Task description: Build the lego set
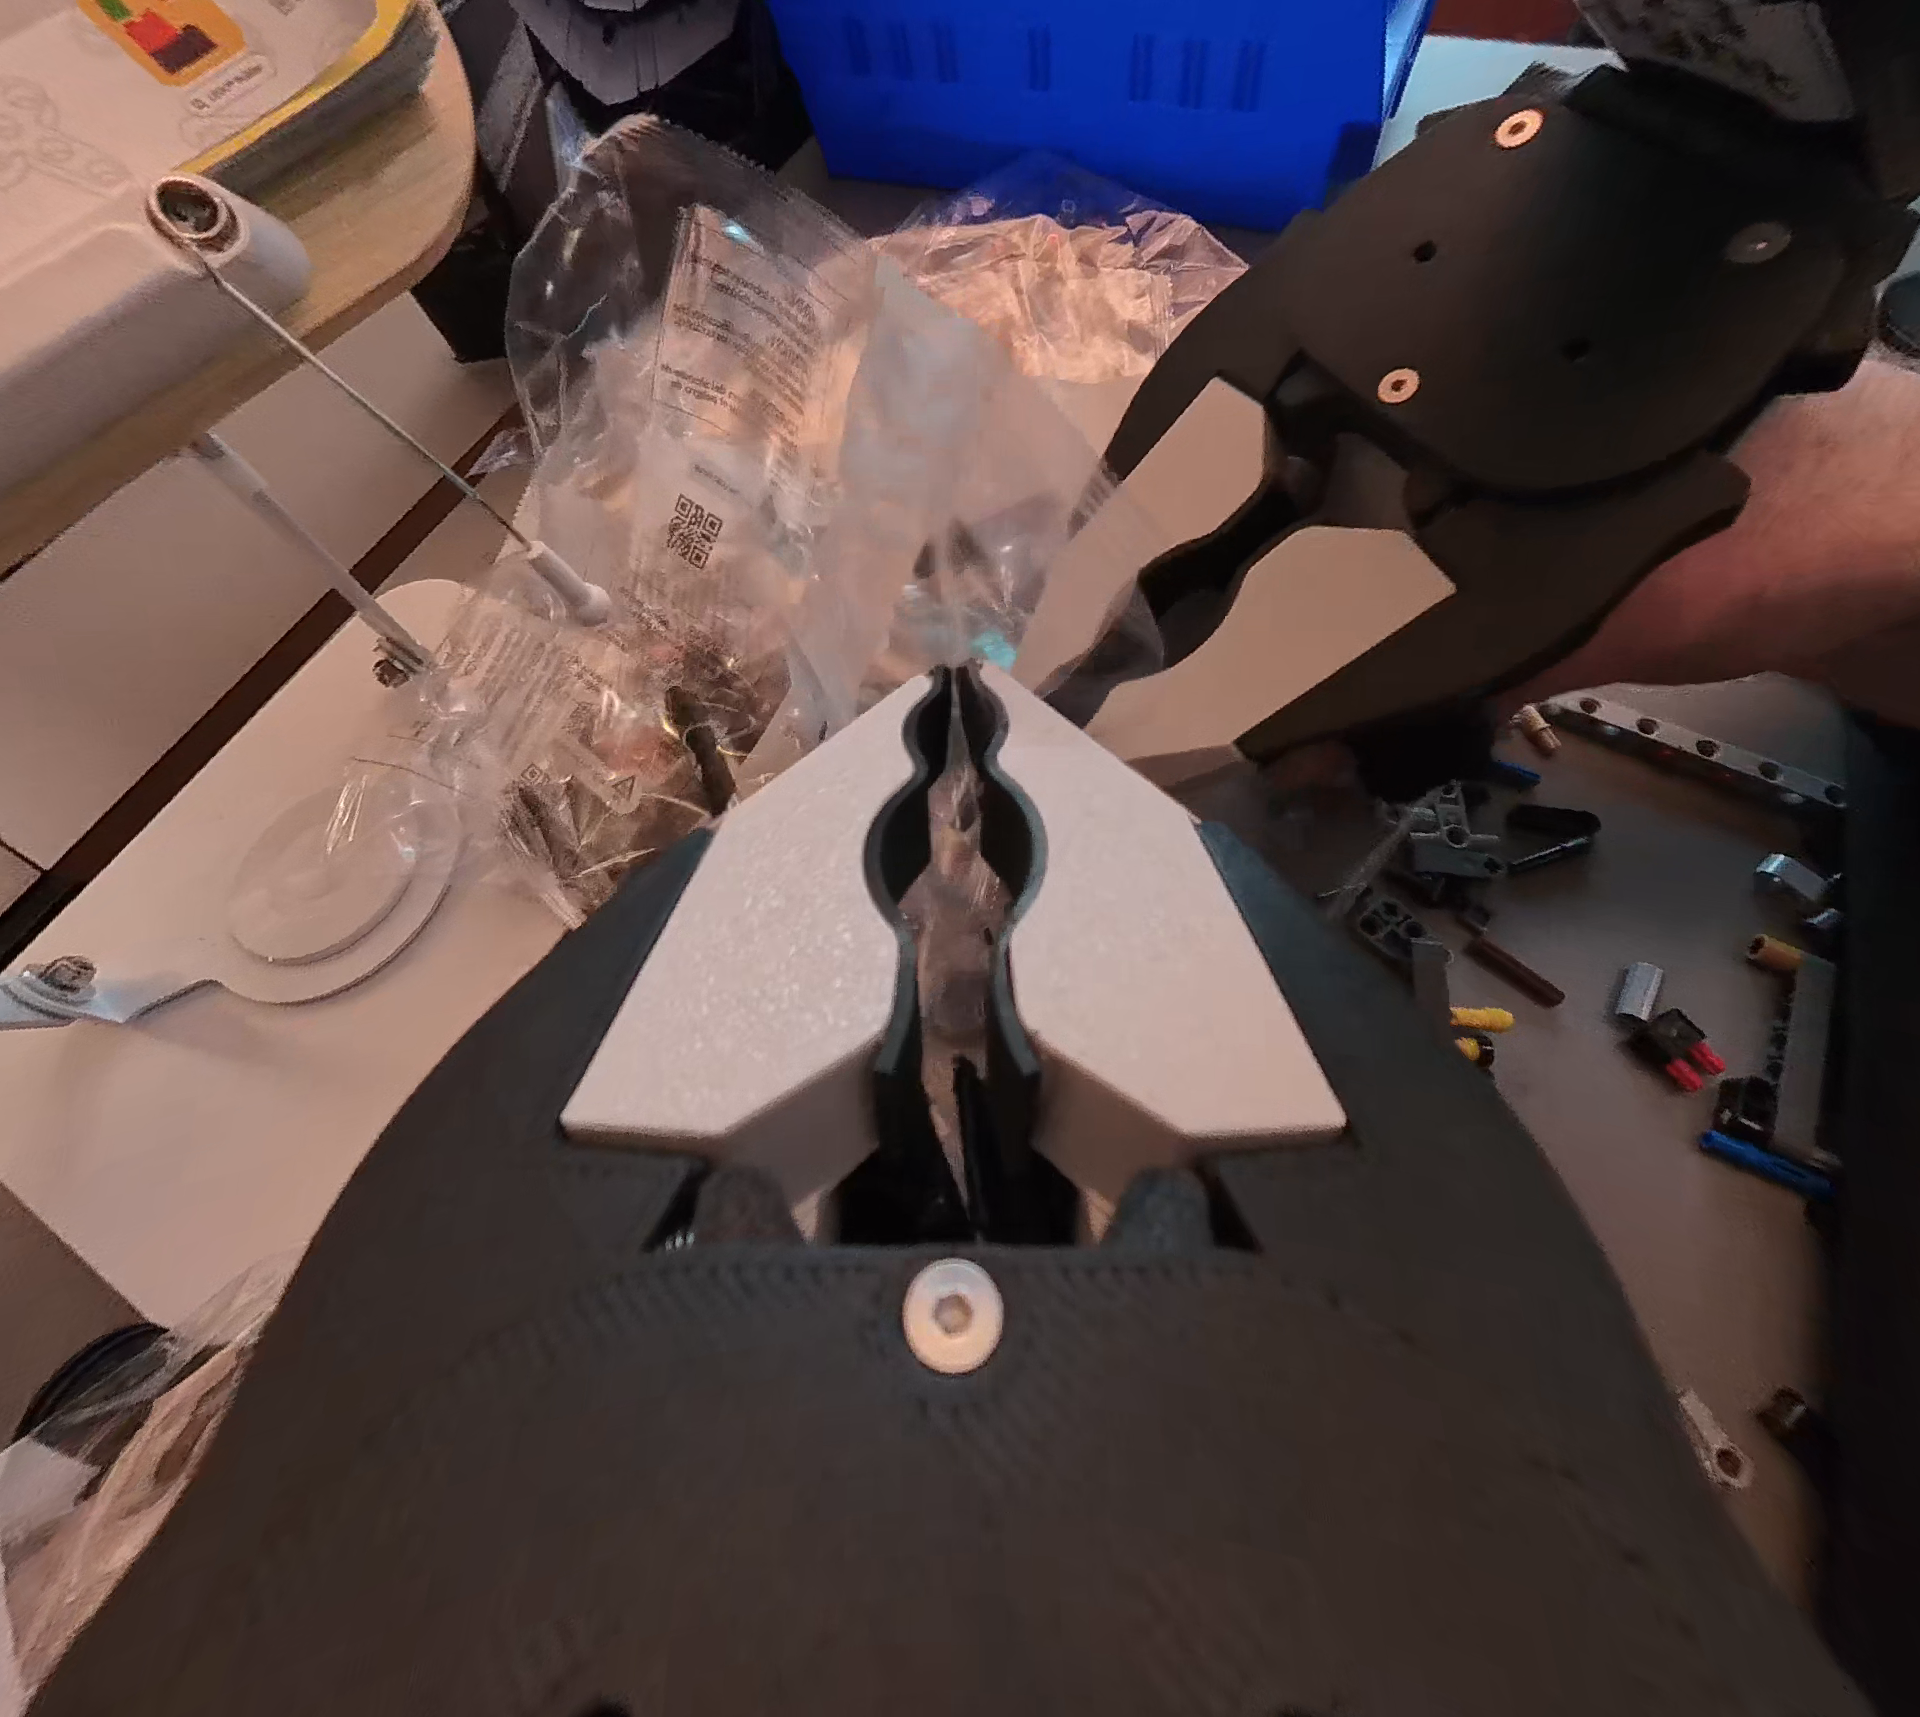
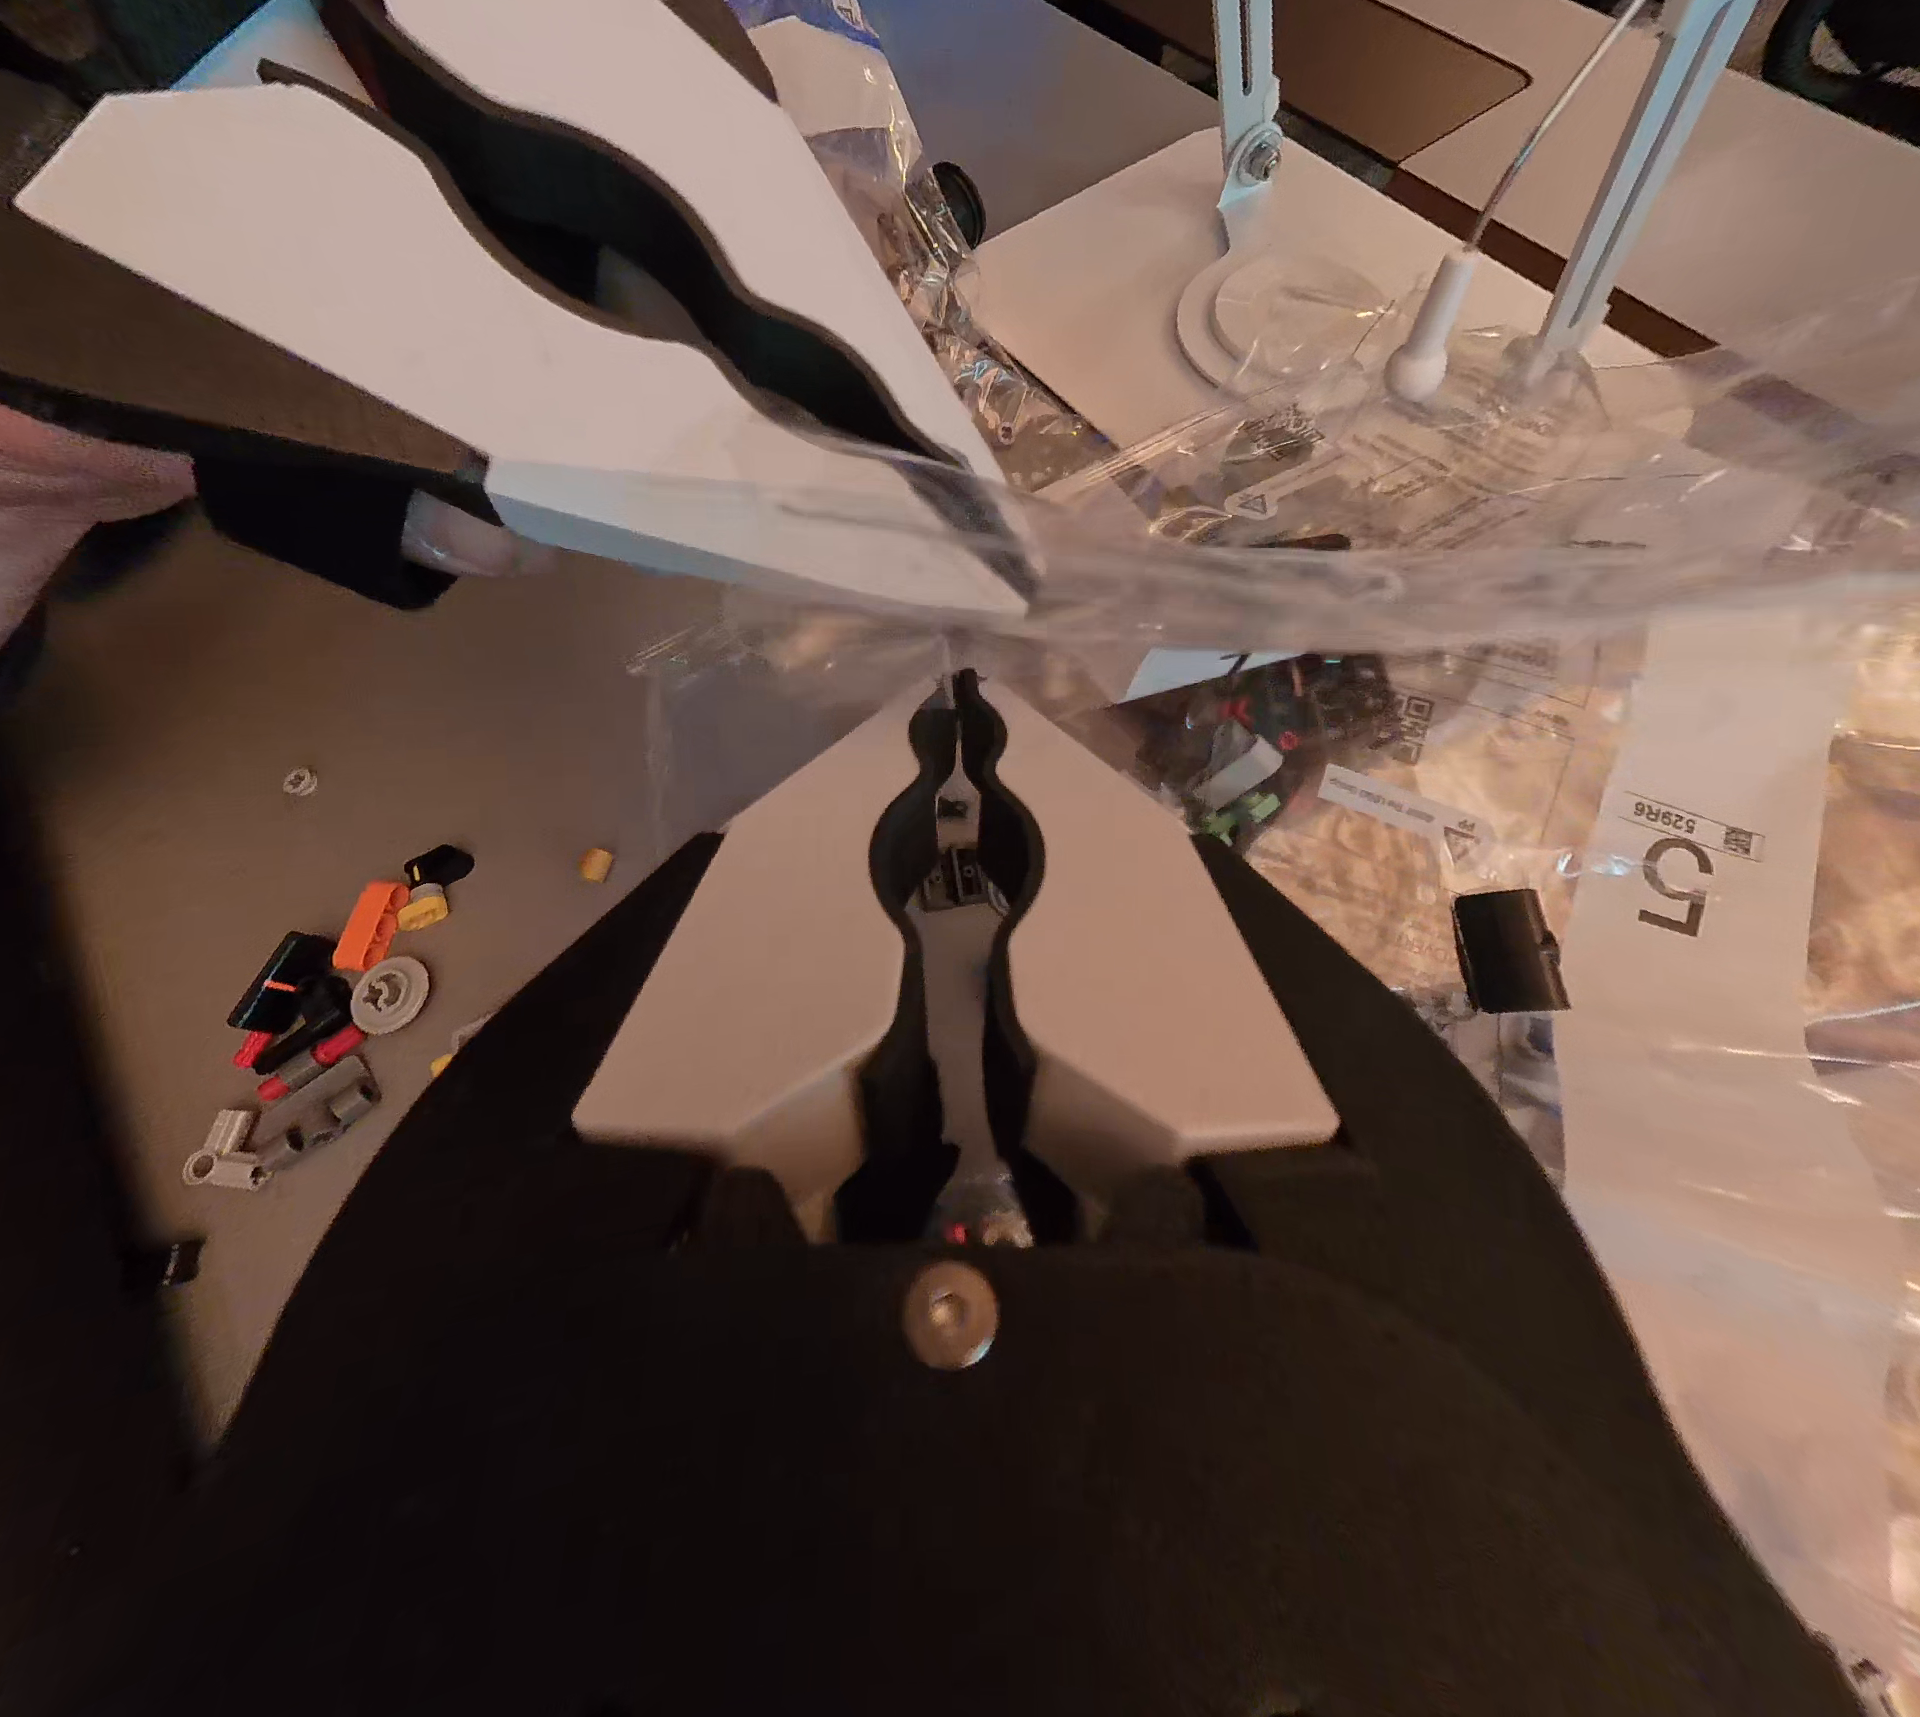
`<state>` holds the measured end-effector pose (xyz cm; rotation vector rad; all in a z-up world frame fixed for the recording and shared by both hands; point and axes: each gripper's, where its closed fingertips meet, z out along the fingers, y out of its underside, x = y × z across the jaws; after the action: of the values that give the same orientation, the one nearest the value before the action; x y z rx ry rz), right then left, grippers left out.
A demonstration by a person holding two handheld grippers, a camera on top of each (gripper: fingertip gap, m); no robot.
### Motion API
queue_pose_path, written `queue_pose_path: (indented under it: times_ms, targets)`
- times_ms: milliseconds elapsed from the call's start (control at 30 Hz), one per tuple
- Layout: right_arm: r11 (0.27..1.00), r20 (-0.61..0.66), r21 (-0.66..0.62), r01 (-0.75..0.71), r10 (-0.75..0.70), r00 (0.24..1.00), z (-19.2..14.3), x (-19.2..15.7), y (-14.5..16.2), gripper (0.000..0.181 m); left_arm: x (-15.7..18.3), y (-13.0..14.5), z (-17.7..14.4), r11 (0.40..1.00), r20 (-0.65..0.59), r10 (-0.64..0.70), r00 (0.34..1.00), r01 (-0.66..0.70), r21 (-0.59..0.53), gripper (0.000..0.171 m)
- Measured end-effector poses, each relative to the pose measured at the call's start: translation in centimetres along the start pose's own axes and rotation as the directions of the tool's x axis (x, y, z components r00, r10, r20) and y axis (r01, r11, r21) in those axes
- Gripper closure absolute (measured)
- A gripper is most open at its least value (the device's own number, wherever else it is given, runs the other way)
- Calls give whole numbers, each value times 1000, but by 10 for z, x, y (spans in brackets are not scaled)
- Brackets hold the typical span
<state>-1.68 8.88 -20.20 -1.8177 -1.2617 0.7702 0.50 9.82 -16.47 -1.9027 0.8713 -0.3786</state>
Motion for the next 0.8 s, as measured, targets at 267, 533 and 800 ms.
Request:
queue_pose_path:
  times_ms: [267,533,800]
  targets:
    - [998,16,53,-36,35,999,-10,6,-8,181,-3,6,-7,1000,-30,-5,1000,4,-15,152]
    - [999,30,50,-20,18,999,-11,4,-8,181,-2,13,-4,998,-23,25,999,-26,-52,166]
    - [998,22,62,-27,26,999,-18,9,-10,181,-23,5,-16,996,118,87,989,-82,-40,171]
